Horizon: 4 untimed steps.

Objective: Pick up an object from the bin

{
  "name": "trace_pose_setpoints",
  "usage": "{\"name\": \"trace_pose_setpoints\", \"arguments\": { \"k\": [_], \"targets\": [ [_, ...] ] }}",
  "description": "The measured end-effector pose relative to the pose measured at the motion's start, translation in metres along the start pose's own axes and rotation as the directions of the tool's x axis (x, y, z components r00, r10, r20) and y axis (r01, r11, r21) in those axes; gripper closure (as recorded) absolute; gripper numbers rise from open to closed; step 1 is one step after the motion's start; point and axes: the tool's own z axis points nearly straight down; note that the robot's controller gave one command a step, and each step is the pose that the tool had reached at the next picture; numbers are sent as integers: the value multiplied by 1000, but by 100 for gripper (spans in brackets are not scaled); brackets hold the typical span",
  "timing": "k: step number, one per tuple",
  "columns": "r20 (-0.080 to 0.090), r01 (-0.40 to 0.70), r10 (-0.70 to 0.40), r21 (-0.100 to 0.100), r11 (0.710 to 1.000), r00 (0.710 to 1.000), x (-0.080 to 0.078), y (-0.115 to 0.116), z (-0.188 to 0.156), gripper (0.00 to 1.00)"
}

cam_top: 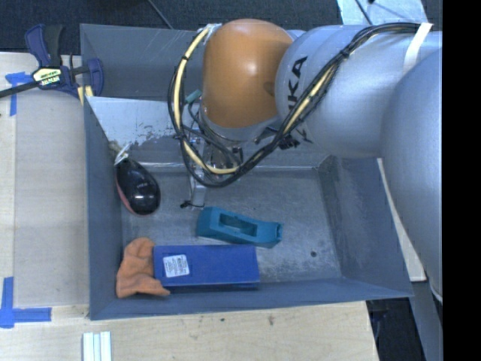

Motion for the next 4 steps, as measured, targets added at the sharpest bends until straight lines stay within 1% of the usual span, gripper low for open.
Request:
{"name": "trace_pose_setpoints", "arguments": {
  "k": [1,2,3,4],
  "targets": [
    [8,-3,3,-1,1000,1000,-2,-1,-5,0],
    [14,-12,12,-3,1000,1000,34,-20,40,0],
    [-10,-40,40,3,999,999,49,-28,38,0],
    [14,-188,188,-5,982,982,10,-37,8,0]
  ]
}}
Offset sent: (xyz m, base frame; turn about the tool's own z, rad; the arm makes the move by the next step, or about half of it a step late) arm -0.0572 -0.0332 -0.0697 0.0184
